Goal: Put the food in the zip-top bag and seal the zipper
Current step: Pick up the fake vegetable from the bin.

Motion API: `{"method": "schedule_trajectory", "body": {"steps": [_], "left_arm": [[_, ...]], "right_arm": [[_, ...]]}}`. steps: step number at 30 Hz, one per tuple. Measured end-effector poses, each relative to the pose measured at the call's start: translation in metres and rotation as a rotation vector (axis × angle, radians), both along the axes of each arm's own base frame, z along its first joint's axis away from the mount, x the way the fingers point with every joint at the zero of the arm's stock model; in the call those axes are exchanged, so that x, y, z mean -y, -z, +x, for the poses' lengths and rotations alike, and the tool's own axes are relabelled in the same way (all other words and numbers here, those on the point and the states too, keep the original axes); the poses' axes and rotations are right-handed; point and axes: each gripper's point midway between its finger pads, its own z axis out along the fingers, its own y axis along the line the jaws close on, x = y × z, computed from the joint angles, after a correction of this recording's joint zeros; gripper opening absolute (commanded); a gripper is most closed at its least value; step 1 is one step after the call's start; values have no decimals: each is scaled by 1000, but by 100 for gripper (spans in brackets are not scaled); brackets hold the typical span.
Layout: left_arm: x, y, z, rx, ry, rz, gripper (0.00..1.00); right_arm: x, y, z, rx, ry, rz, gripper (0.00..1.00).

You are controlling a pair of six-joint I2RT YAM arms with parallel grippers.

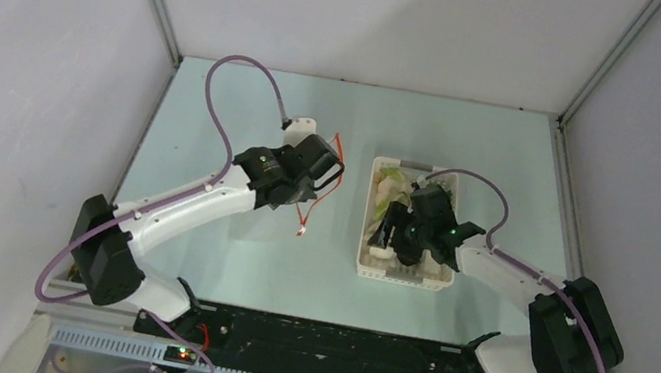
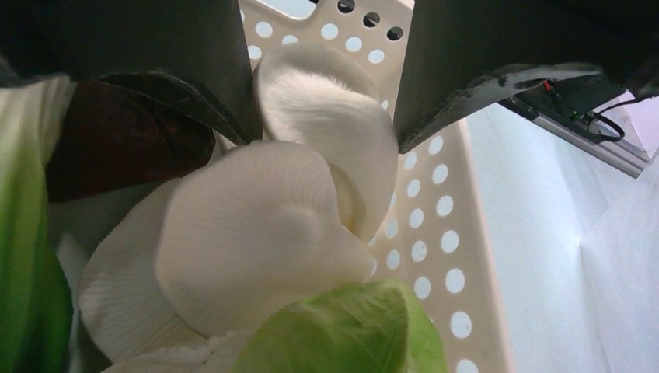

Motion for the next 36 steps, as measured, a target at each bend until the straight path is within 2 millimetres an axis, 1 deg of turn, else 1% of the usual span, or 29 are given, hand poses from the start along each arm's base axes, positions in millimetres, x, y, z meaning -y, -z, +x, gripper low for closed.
{"method": "schedule_trajectory", "body": {"steps": [1, 2, 3, 4, 5, 8, 11, 14, 15, 20, 26, 28, 32, 36], "left_arm": [[1, 0, 0, 0, 1, -3, 0], [1, 0, 0, 1, 1, -4, 0], [1, 0, 0, -1, 3, -6, 0], [1, 0, 0, -1, 3, -7, 0], [2, 0, 0, -1, 4, -8, 0], [1, 0, -1, -2, 4, -8, 0], [1, 0, -1, -2, 4, -8, 0], [1, -1, -1, -1, 4, -10, 0], [1, -1, -1, 0, 3, -11, 0], [2, -1, 0, 2, 3, -14, 0], [4, -1, 0, 0, 5, -26, 0], [5, -1, -1, -4, 9, -30, 0], [6, -1, -1, -5, 12, -36, 0], [8, -1, -1, -6, 15, -42, 0]], "right_arm": [[-1, 2, 0, -1, -4, 0, 54], [-3, 4, 0, -6, -5, -1, 45], [-4, 5, 0, -6, -9, -1, 41], [-5, 5, 0, -7, -12, 1, 34], [-7, 5, 0, -5, -14, 5, 30], [-7, 1, 0, 13, -15, 3, 26], [-1, -10, 1, 50, 0, 0, 19], [7, -29, -1, 97, 22, 7, 16], [11, -38, 0, 123, 33, 14, 14], [31, -80, -2, 242, 80, 49, 12], [48, -121, -9, 365, 104, 115, 10], [51, -132, -11, 400, 101, 139, 9], [51, -145, -14, 435, 80, 170, 9], [42, -161, -18, 456, 22, 225, 8]]}}
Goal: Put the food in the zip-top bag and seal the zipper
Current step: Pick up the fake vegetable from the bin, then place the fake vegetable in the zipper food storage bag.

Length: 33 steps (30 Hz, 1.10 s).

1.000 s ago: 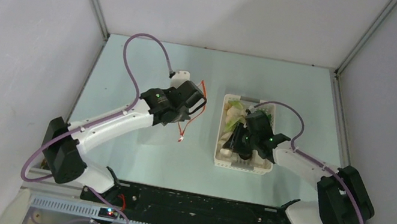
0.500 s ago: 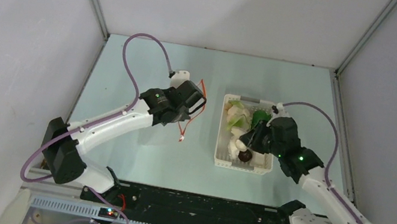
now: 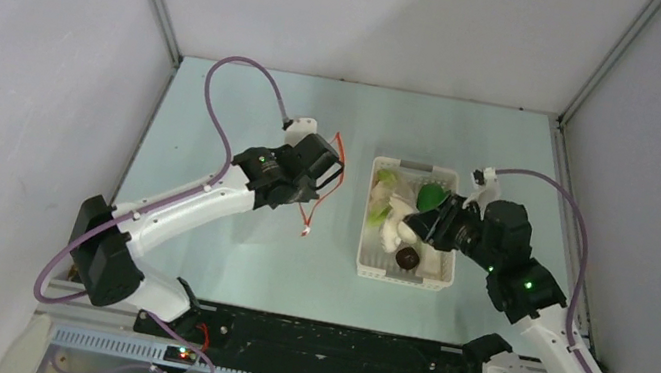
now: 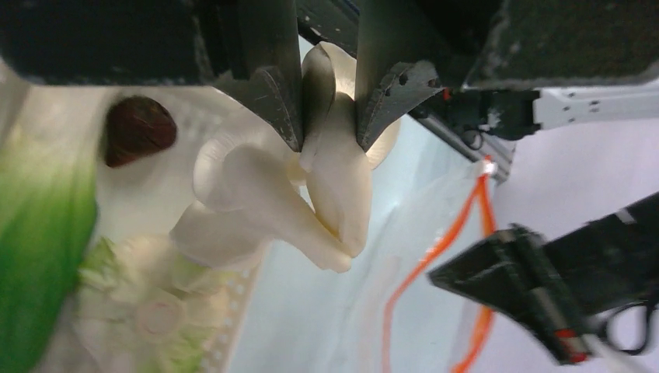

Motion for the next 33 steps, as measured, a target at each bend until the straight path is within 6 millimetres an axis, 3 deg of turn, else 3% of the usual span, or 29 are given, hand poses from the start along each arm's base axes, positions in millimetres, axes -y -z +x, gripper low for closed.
{"method": "schedule_trajectory", "body": {"steps": [10, 21, 25, 33], "left_arm": [[11, -1, 0, -8, 28, -47, 0], [19, 3, -16, -21, 95, -142, 0], [21, -8, -19, 2, 108, -184, 0], [25, -30, -23, 44, 134, -260, 0]], "right_arm": [[-46, -78, -2, 199, -240, 216, 6], [-99, -122, 19, 329, -345, 323, 3], [-117, -125, 25, 336, -366, 342, 3], [-143, -91, 29, 264, -382, 297, 1]]}}
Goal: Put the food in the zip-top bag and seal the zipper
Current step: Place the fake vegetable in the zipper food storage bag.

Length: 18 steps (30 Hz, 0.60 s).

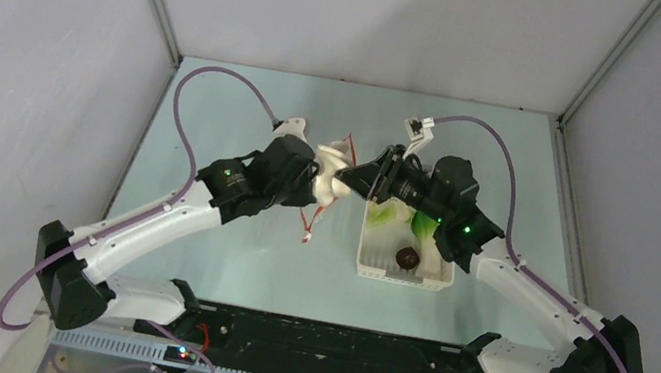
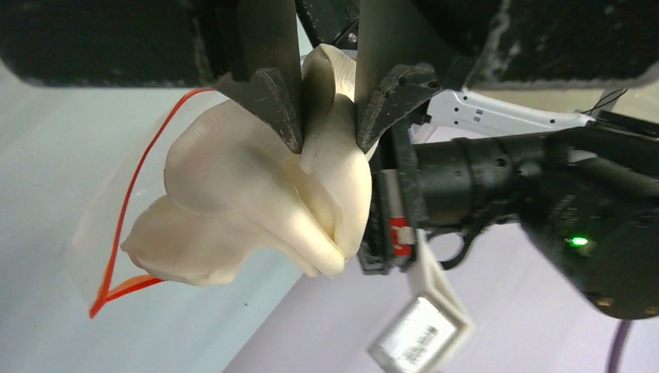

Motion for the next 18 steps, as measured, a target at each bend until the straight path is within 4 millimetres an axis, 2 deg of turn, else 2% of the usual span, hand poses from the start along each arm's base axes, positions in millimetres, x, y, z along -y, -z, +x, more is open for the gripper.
{"method": "schedule_trajectory", "body": {"steps": [8, 14, 18], "left_arm": [[-5, -9, -4, 22, -7, -30, 0], [-7, -13, -4, 29, -26, -46, 0], [-9, -16, -3, 40, -38, -44, 0]], "right_arm": [[1, 19, 5, -29, 53, -66, 0], [9, 22, -4, -15, 66, -110, 0], [6, 31, -11, -17, 51, -147, 0]]}}
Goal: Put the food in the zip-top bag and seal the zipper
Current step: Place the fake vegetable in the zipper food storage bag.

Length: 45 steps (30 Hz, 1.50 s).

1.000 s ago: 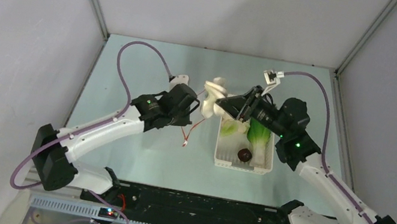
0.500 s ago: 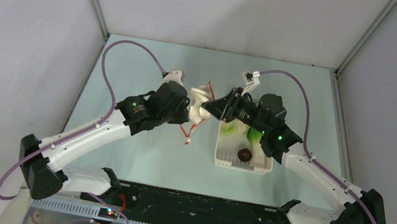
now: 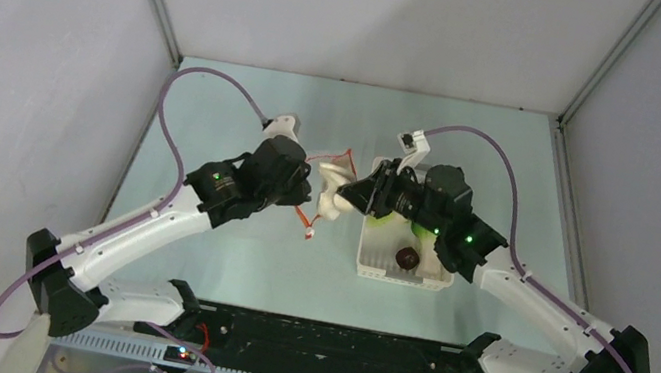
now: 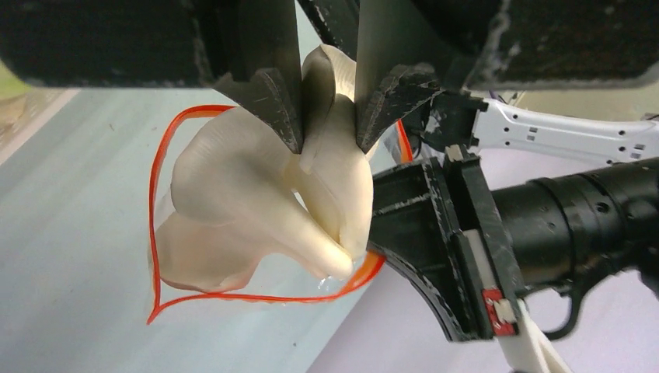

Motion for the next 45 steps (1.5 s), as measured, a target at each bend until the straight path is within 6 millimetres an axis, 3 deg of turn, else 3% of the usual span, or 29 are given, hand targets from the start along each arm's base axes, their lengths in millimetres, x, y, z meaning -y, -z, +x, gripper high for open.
{"method": "schedule_trajectory", "body": {"steps": [11, 20, 29, 43, 45], "left_arm": [[-7, -3, 2, 18, -25, 20, 0], [1, -6, -1, 25, 41, 9, 0], [15, -11, -7, 30, 107, -20, 0], [33, -18, -14, 57, 183, -54, 0], [35, -20, -14, 63, 188, -62, 0]], "right_arm": [[1, 31, -8, -35, -19, -107, 0], [-15, 60, 8, -113, -16, -188, 0], [-31, 49, 30, -150, 61, -160, 3], [-21, 40, 59, -196, 292, -100, 1], [-19, 38, 62, -198, 318, -94, 7]]}}
